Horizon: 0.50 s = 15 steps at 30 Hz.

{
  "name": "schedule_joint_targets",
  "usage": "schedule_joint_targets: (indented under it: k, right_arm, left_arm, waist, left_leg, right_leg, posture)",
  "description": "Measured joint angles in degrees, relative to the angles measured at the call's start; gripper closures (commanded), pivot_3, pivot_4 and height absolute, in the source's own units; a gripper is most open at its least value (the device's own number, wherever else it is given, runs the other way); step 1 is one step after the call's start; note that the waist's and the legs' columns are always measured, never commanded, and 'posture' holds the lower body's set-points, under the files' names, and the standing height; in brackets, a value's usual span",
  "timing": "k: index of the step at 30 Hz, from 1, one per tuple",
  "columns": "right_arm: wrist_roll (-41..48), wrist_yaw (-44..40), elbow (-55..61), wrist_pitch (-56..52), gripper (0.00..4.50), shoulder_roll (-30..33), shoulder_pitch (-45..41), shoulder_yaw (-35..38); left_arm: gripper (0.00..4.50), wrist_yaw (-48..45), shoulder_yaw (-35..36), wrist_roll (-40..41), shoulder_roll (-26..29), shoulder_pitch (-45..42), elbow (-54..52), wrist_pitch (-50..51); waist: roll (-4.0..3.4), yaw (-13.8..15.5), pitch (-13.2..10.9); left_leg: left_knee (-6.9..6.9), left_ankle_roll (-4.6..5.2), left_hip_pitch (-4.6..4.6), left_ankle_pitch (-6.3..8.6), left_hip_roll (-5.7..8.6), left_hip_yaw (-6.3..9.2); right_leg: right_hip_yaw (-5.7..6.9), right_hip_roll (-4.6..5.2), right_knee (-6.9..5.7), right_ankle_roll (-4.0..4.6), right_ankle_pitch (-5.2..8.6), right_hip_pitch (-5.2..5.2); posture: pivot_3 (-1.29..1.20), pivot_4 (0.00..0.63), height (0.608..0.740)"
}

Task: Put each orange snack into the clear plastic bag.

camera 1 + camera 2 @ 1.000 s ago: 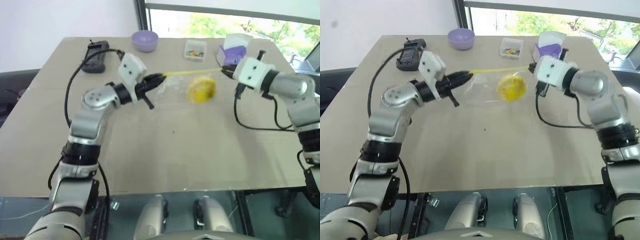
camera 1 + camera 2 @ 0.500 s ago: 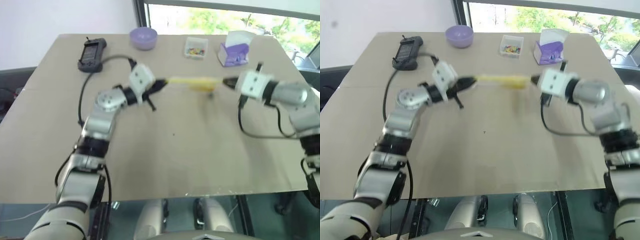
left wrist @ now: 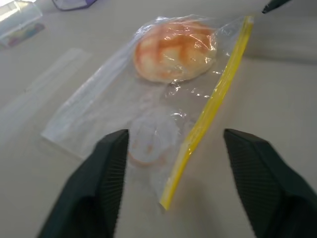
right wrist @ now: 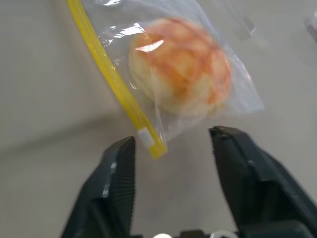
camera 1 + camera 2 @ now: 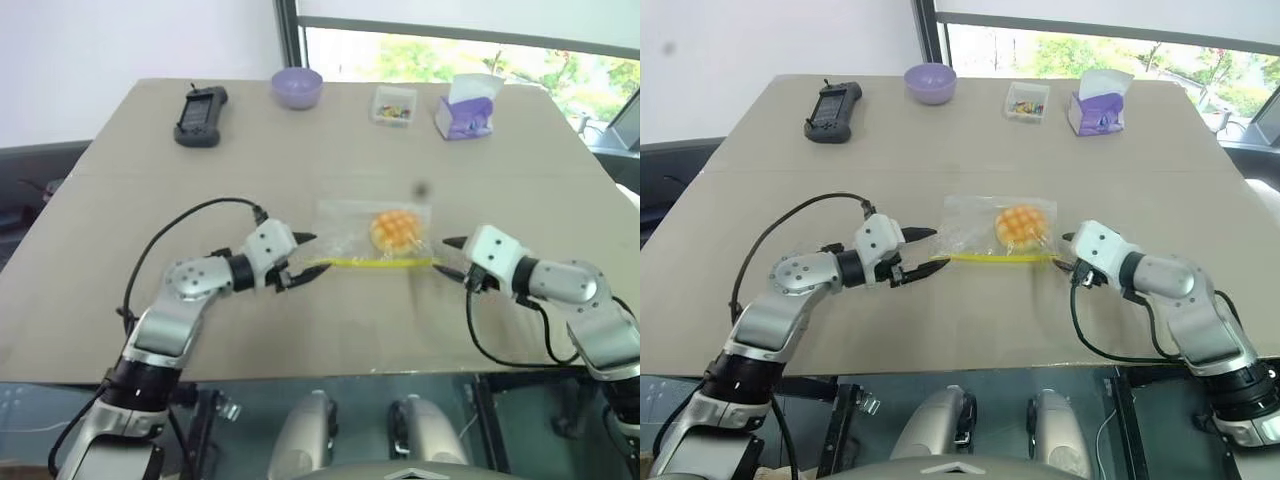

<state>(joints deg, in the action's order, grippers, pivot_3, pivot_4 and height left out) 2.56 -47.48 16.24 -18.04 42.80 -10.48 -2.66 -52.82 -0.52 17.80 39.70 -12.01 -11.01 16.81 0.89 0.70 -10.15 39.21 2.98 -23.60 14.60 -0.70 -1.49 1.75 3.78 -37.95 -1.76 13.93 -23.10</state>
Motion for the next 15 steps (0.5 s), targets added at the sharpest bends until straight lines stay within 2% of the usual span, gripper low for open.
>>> schedule_joint_targets:
  k: [1, 2, 5, 10, 11, 15]
  right_arm:
    - [0.85, -0.34, -0.19, -0.63, 0.26, 0.62, 0.93, 1.58]
    - [2.72, -0.97, -0.27, -1.58, 0.12, 1.22, 1.84, 4.13]
    - [9.19, -3.46, 0.24, -4.02, 0.12, 2.08, 4.80, 11.14]
    - [17.15, -7.29, 1.17, -7.43, 0.12, 3.63, 8.46, 18.17]
    - [21.01, -9.13, 1.77, -9.39, 0.12, 4.50, 10.25, 21.85]
    - [23.79, -10.34, 2.20, -10.11, 0.12, 5.34, 10.49, 23.80]
  left_arm:
    - [0.00, -0.27, 1.59, 1.12, 0.87, 1.05, -0.59, 1.04]
    - [0.00, -0.59, 4.50, 3.16, 2.04, 2.67, -2.09, 2.99]
    - [0.00, -0.76, 11.29, 7.85, 4.23, 7.31, -6.49, 6.83]
    - [0.00, -0.72, 17.08, 10.69, 5.79, 10.57, -6.81, 9.08]
    - [0.00, -1.74, 20.37, 11.80, 7.58, 11.65, -6.77, 9.57]
    - [0.00, -2.69, 22.29, 13.50, 8.93, 11.93, -6.77, 10.86]
  waist:
    - [0.00, 0.01, 0.00]
    - [0.00, 0.00, 0.00]
    - [-0.01, 0.04, 0.01]
    - [-0.01, 0.22, 0.00]
    - [-0.01, 0.15, 0.00]
    - [-0.01, 0.08, 0.00]
  left_leg:
    - [-0.01, 0.00, -0.07, 0.00, 0.00, 0.00]
    - [-0.03, -0.02, -0.21, -0.02, -0.02, 0.01]
    - [-0.14, -0.01, -0.21, 0.00, -0.02, -0.01]
    - [-0.15, 0.04, -0.22, 0.03, 0.00, 0.01]
    - [-0.15, 0.04, -0.19, 0.03, -0.01, 0.00]
    - [-0.14, 0.04, -0.13, 0.03, -0.01, -0.07]
  right_leg:
    - [0.00, 0.00, 0.00, -0.13, -0.07, -0.07]
    - [-0.01, -0.05, 0.02, -0.14, -0.09, -0.19]
    - [-0.01, -0.03, 0.11, -0.15, -0.09, -0.18]
    - [0.04, -0.01, 0.15, -0.15, -0.07, -0.16]
    - [0.01, -0.02, 0.19, -0.05, -0.01, -0.15]
    - [-0.06, -0.02, 0.17, 0.04, 0.04, -0.14]
  posture:
    - [0.00, 0.150, 0.740]
    - [0.00, 0.150, 0.740]
    - [0.00, 0.150, 0.740]
    - [0.00, 0.150, 0.740]
    - [0.00, 0.150, 0.740]
    - [0.00, 0.150, 0.740]
